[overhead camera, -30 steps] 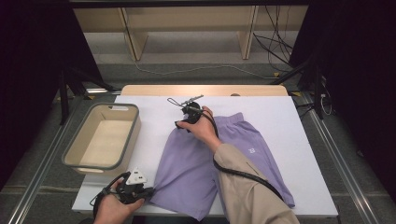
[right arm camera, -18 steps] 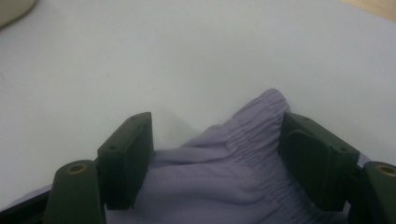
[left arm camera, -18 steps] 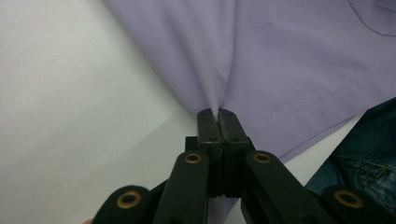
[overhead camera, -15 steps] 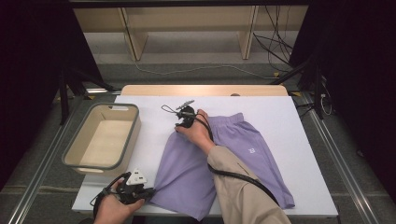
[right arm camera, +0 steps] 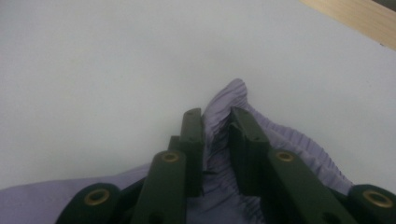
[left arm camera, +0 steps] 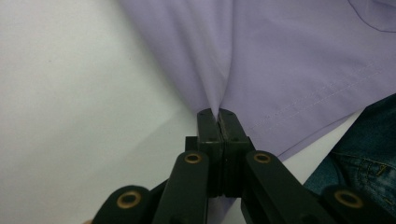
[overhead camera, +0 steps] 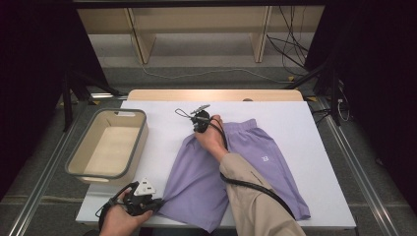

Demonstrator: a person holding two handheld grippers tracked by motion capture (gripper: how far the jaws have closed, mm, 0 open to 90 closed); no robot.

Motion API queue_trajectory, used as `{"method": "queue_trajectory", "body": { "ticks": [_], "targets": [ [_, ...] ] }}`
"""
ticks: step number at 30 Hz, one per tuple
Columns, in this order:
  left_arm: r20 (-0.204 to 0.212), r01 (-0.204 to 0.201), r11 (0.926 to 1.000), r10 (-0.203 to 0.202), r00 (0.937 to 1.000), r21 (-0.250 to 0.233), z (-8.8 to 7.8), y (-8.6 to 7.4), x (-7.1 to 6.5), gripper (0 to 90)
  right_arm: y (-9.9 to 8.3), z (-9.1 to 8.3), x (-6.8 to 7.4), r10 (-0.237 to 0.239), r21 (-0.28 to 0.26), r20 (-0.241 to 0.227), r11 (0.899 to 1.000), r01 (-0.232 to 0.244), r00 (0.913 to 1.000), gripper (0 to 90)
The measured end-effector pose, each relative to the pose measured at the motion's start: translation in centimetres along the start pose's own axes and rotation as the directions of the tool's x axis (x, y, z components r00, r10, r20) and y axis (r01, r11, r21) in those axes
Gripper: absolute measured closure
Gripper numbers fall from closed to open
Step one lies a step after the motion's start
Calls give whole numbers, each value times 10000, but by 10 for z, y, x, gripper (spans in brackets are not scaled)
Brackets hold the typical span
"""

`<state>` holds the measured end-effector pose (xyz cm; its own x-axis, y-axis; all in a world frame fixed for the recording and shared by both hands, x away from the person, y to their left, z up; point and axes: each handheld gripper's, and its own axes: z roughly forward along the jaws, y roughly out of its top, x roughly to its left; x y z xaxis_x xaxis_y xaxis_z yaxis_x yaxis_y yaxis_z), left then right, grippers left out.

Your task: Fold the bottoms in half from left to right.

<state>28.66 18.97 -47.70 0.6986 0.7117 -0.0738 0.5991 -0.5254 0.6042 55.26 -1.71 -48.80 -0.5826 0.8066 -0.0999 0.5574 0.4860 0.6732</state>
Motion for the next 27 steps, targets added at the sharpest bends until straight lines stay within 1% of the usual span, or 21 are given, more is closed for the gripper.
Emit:
{"method": "queue_trajectory", "body": {
  "ticks": [2, 3, 4, 8, 9, 10, 11, 12, 15, 18, 21, 24, 27],
  "targets": [
    [18, -26, 10000, 26, 10000, -31, 0, 0, 0, 890, 0, -1, -3, 209, 4, -121, 9998, -209, 9997, 826],
    [47, -37, 10000, 38, 10000, -28, 0, 0, 0, 890, 0, -1, -3, 505, 42, -204, 9987, -505, 9985, 835],
    [88, -20, 10000, 21, 10000, -49, -1, 0, 0, 890, 0, -1, -4, 668, 49, -263, 9978, -667, 9974, 842],
    [258, 122, 9996, -115, 9996, -253, -3, 1, 0, 890, 1, -1, -5, 849, 133, -274, 9963, -846, 9960, 864],
    [303, 174, 9991, -162, 9994, -382, -5, 1, -1, 890, 2, -1, -5, 932, 160, -278, 9956, -928, 9953, 867],
    [333, 126, 9991, -113, 9994, -415, -6, 1, 0, 890, 2, -1, -6, 990, 200, -276, 9949, -985, 9947, 870],
    [414, 234, 9984, -212, 9989, -514, -7, 2, -1, 890, 3, -2, -6, 1002, 247, -276, 9947, -995, 9946, 871],
    [471, 241, 9980, -214, 9987, -576, -9, 2, 0, 890, 4, -2, -6, 1000, 317, -277, 9946, -992, 9946, 873],
    [619, 335, 9962, -285, 9977, -810, -12, 3, -2, 890, 7, -6, -7, 1198, 158, -486, 9927, -1192, 9916, 873],
    [652, 353, 9914, -272, 9975, -1263, -17, 5, -4, 890, 11, -11, -9, 1386, -125, -598, 9901, -1396, 9885, 874],
    [626, 324, 9846, -219, 9978, -1716, -22, 7, -7, 890, 14, -16, -12, 1571, -393, -740, 9863, -1603, 9848, 874],
    [499, 110, 9804, -12, 9988, -1966, -25, 8, -10, 890, 18, -22, -14, 1618, -551, -819, 9845, -1666, 9834, 874],
    [359, -44, 9736, 129, 9993, -2284, -28, 9, -11, 890, 22, -27, -17, 1719, -703, -859, 9815, -1781, 9814, 874]
  ]
}}
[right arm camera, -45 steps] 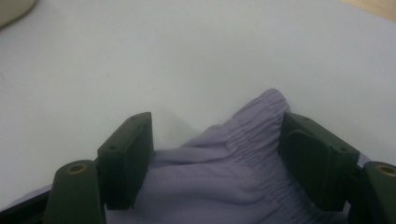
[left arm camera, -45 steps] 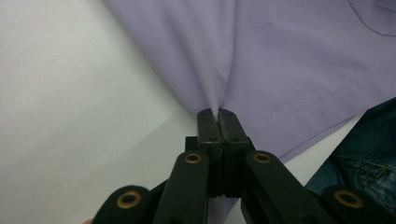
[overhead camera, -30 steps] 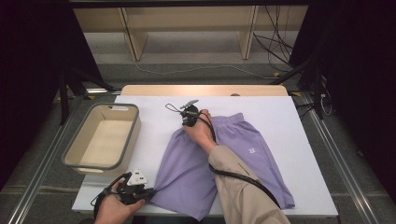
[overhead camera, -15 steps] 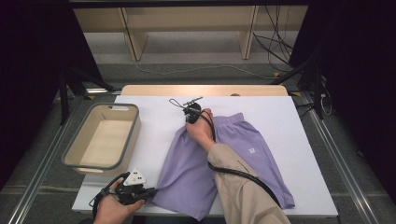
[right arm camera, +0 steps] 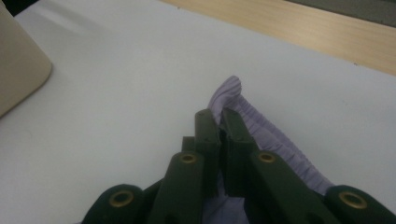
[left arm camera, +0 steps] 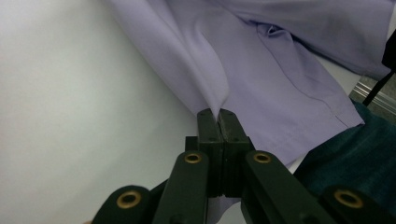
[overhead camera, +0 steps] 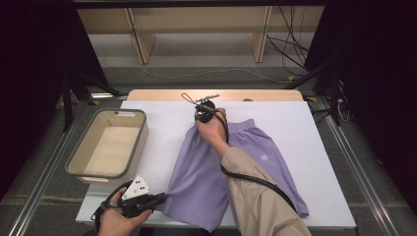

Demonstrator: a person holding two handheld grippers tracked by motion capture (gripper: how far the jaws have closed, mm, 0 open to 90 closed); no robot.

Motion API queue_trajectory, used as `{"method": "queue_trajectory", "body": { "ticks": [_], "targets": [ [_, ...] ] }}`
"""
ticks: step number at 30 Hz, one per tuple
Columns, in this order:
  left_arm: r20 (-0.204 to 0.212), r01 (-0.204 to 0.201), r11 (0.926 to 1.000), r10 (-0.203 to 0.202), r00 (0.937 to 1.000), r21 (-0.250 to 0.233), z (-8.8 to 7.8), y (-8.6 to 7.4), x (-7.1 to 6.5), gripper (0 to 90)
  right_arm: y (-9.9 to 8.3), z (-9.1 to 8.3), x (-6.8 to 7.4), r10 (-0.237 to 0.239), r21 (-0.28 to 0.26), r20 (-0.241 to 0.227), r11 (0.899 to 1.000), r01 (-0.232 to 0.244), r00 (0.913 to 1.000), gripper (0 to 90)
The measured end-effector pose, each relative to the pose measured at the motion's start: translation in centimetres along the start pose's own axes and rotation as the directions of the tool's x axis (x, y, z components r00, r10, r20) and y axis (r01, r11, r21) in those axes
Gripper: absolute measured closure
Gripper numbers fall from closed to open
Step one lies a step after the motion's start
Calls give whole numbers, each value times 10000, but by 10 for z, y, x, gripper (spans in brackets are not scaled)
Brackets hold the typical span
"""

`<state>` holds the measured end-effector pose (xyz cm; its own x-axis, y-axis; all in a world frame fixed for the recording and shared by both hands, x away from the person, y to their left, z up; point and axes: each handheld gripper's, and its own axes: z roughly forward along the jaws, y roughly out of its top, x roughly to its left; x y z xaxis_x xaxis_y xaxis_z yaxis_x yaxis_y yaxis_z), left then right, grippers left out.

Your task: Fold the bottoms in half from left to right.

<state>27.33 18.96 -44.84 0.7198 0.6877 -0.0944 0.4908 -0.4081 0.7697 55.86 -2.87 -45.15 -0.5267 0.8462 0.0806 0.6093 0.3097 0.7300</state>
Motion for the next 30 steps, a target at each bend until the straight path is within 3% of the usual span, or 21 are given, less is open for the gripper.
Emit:
{"method": "queue_trajectory", "body": {
  "ticks": [10, 30],
  "targets": [
    [-184, -413, 9935, 395, 9990, -1059, -12, 7, -2, 890, 12, -10, 1, 136, -356, -75, 9993, -139, 9999, 874],
    [-229, -557, 9881, 530, 9983, -1434, -24, 12, -2, 890, 26, -13, 10, 158, -621, -281, 9979, -176, 9995, 873]
  ]
}}
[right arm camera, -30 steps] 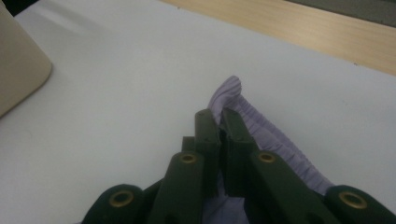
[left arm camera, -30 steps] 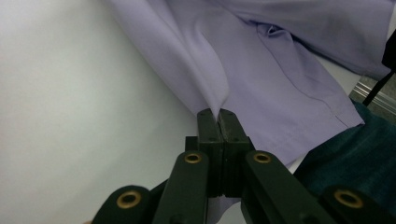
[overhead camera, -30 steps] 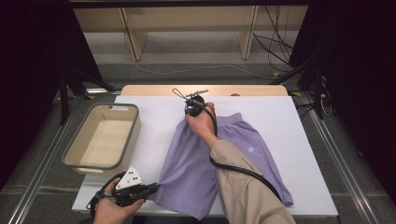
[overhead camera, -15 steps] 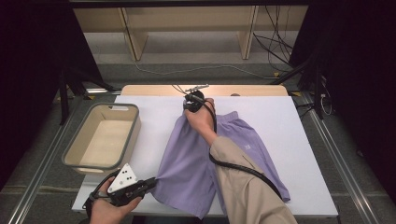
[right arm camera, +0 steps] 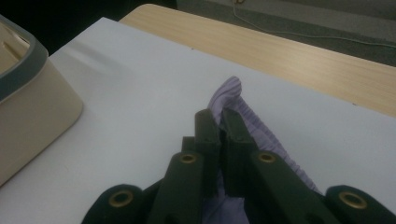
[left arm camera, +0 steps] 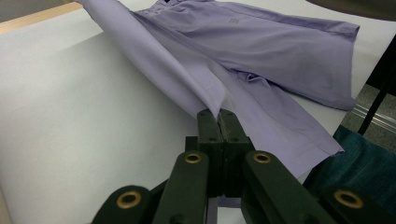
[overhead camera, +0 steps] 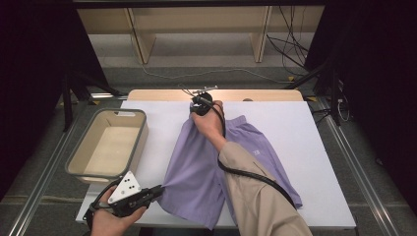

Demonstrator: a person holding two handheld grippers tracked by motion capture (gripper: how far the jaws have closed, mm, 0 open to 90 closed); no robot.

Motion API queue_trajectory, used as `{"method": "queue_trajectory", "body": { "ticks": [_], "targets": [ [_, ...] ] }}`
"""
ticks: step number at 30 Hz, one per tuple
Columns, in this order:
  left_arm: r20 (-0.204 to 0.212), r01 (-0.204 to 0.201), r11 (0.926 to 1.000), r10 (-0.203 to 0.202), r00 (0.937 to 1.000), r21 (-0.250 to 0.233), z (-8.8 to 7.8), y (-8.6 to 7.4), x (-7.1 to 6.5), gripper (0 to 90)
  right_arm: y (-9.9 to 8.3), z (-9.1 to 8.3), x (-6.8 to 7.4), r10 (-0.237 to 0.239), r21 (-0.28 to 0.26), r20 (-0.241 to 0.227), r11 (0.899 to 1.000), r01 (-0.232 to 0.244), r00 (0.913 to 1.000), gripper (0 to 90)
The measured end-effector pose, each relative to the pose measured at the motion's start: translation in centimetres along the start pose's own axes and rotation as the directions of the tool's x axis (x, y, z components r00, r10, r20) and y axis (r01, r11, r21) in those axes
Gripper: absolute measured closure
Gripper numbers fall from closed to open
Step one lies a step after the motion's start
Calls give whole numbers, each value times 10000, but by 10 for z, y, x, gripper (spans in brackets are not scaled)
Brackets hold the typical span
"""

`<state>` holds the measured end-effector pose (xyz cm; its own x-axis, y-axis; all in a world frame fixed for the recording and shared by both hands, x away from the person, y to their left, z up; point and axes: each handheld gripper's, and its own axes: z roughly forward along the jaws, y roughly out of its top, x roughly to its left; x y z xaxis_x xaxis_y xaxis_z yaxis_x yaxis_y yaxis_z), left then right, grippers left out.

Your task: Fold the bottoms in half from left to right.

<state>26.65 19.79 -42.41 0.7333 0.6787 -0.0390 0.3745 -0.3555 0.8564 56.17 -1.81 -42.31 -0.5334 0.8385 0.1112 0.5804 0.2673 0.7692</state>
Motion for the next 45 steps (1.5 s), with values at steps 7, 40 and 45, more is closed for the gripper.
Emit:
{"method": "queue_trajectory", "body": {
  "ticks": [7, 40, 45],
  "targets": [
    [11, -35, 10000, 35, 10000, -92, -2, 2, -1, 890, 4, 0, 3, 19, -152, -94, 9999, -21, 10000, 873],
    [-273, -111, 9981, 94, 9996, -604, -17, 11, 1, 890, 21, -2, 19, 43, -758, -119, 9971, -52, 9999, 873],
    [-326, -112, 9975, 89, 9994, -694, -20, 12, 1, 890, 24, -3, 21, -9, -819, -117, 9966, -1, 9999, 873]
  ]
}}
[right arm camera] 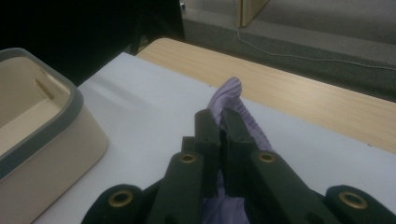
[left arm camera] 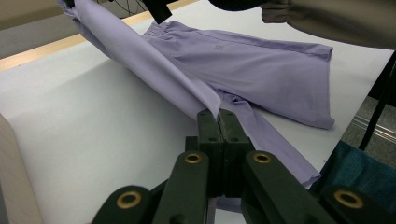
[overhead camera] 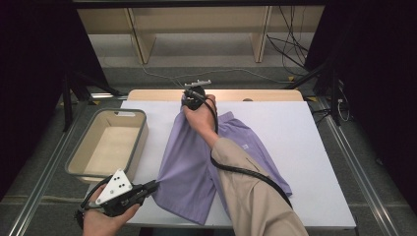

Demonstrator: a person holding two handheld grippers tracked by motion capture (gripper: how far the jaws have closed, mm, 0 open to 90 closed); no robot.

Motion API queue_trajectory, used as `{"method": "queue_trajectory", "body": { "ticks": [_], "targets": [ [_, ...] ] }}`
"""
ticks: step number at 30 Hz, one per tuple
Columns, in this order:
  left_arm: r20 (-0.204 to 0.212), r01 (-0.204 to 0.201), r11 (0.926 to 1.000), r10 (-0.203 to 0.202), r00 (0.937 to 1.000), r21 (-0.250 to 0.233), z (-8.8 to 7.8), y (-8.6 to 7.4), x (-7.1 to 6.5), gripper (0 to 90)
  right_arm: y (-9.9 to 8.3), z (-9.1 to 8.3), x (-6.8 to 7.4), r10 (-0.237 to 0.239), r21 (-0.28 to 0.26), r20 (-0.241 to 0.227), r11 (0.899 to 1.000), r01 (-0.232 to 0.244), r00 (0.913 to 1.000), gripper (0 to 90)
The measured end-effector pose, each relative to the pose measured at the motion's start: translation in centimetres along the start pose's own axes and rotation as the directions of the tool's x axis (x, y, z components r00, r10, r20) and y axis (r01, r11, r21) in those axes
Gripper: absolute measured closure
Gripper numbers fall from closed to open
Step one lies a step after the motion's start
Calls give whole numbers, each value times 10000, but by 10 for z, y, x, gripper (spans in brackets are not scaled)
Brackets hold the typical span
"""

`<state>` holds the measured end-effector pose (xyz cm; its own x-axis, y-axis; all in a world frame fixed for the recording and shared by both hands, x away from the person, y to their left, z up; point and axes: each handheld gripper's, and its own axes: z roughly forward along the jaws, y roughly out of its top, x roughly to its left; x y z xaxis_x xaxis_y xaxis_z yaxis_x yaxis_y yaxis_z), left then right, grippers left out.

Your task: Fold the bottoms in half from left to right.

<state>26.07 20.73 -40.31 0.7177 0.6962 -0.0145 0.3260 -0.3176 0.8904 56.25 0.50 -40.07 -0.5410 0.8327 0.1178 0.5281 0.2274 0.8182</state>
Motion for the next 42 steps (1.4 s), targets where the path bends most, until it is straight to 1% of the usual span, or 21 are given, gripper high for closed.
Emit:
{"method": "queue_trajectory", "body": {
  "ticks": [4, 7, 13, 19, 27, 37, 42],
  "targets": [
    [-39, -73, 10000, 73, 10000, -50, -2, 1, 0, 890, 2, -1, 1, 54, -51, -35, 10000, -54, 10000, 873],
    [-74, -50, 9999, 49, 10000, -94, -3, 2, 0, 890, 3, -1, 1, 116, -97, -87, 9999, -117, 9999, 873],
    [-104, -104, 9999, 103, 9999, -125, -5, 2, 0, 890, 6, -1, 3, 131, -156, -133, 9998, -133, 9998, 872],
    [-139, -141, 9998, 139, 9998, -149, -6, 2, 1, 890, 7, 0, 5, 42, -162, -151, 9999, -44, 9999, 872],
    [-224, -158, 9996, 152, 9996, -246, -8, 4, 0, 890, 9, 0, 6, 126, -224, -205, 9997, -131, 9997, 872],
    [-261, -158, 9993, 150, 9995, -325, -10, 4, 0, 890, 16, -1, 11, 92, -350, -298, 9993, -103, 9995, 872],
    [-247, -179, 9993, 170, 9996, -343, -9, 4, -2, 890, 17, -1, 13, 109, -374, -365, 9992, -123, 9993, 872]
  ]
}}
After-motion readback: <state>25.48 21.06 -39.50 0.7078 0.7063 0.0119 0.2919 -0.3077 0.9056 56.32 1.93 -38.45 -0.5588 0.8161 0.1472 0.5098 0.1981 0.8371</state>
